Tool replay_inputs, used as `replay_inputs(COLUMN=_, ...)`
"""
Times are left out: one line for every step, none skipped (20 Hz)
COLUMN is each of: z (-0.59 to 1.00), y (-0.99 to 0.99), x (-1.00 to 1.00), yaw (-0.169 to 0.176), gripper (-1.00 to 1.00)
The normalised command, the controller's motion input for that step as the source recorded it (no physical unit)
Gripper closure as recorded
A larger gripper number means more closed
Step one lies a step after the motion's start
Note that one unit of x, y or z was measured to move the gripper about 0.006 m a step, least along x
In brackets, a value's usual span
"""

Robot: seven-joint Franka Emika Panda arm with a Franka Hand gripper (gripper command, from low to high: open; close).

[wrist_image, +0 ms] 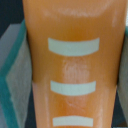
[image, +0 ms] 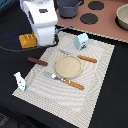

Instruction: Interact with the objects in diverse but meaningful ways.

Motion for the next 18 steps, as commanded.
replay_inputs(z=-0.41, y=0.34, x=-0.99, yaw=0.014, gripper=1.00)
replay_inputs(z=-0.42, y=0.31, x=-0.99, yaw=0.014, gripper=1.00)
replay_inputs(z=-0.40, y=0.27, x=-1.00, yaw=0.012, gripper=1.00)
replay_inputs(z=-0.38, y=0.23, x=-0.99, yaw=0.010, gripper=1.00)
replay_inputs(z=-0.37, y=0.18, x=-0.95, yaw=0.006, gripper=1.00)
replay_inputs(z=-0.38, y=0.17, x=-0.91, yaw=0.006, gripper=1.00)
replay_inputs(z=-0.40, y=0.08, x=-0.81, yaw=0.000, gripper=1.00)
replay_inputs(z=-0.40, y=0.00, x=-0.69, yaw=0.000, gripper=1.00)
replay_inputs(z=-0.38, y=-0.02, x=-0.49, yaw=-0.001, gripper=1.00)
replay_inputs(z=-0.35, y=-0.08, x=-0.38, yaw=-0.024, gripper=1.00)
replay_inputs(z=-0.34, y=-0.14, x=-0.29, yaw=-0.045, gripper=1.00)
replay_inputs(z=-0.35, y=-0.14, x=-0.26, yaw=-0.052, gripper=1.00)
replay_inputs(z=-0.34, y=-0.13, x=-0.19, yaw=-0.061, gripper=1.00)
replay_inputs(z=-0.33, y=-0.07, x=-0.12, yaw=-0.070, gripper=1.00)
replay_inputs(z=-0.33, y=-0.02, x=-0.14, yaw=-0.078, gripper=1.00)
replay_inputs(z=-0.34, y=0.00, x=-0.11, yaw=-0.083, gripper=1.00)
replay_inputs(z=-0.32, y=-0.01, x=-0.07, yaw=-0.079, gripper=1.00)
replay_inputs(z=-0.32, y=-0.05, x=-0.08, yaw=-0.078, gripper=1.00)
